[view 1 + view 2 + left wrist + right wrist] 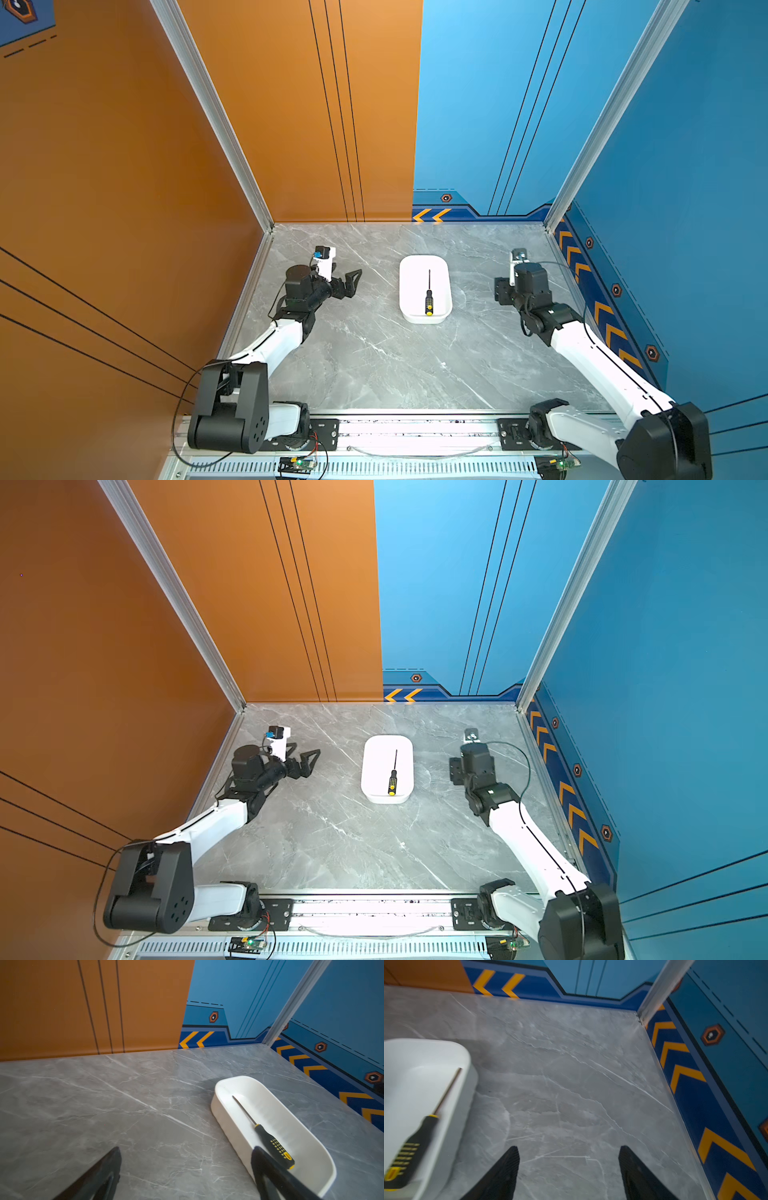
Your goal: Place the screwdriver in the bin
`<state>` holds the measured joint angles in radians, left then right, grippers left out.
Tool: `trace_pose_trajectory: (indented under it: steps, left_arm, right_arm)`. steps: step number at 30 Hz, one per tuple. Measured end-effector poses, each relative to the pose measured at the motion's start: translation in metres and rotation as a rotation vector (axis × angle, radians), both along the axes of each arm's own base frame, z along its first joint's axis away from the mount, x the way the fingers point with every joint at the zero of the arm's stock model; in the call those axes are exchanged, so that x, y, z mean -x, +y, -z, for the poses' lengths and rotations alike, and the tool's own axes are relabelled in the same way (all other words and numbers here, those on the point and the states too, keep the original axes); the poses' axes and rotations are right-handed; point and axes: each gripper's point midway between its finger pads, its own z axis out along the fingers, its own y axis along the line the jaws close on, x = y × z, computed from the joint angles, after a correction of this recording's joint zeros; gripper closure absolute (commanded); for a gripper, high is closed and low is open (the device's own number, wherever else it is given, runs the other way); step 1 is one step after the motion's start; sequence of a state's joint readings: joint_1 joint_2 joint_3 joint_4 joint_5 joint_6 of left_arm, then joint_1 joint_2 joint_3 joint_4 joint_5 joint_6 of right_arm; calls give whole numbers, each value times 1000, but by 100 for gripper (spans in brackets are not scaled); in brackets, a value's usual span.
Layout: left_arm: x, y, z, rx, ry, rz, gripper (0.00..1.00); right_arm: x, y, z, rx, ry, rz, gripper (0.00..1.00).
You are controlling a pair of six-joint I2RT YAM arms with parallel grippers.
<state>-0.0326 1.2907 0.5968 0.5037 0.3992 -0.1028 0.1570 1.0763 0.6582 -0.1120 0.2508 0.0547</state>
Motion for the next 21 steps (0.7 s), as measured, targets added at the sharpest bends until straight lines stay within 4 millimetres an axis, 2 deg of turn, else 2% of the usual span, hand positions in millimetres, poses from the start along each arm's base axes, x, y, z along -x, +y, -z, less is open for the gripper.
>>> trace_pose_trajectory:
  steps: [3, 5, 7, 10, 16, 21]
  left_arm:
    - [3, 30, 11, -50, 9, -111, 2]
    - [7, 46, 26, -79, 33, -171, 2]
    - [13, 57, 43, -101, 62, -213, 2]
    - [17, 64, 62, -112, 89, -240, 2]
    - [10, 70, 80, -119, 103, -263, 2]
    - [5, 77, 94, -124, 93, -290, 2]
  right_arm:
    - [14, -29, 29, -38, -47, 55, 21]
    - [16, -35, 39, -59, -74, 63, 22]
    - [13, -35, 40, -74, -116, 54, 22]
    - [2, -32, 43, -92, -182, 34, 22]
    - [-15, -24, 74, -110, -161, 4, 23]
    - [-30, -19, 75, -113, -194, -17, 23]
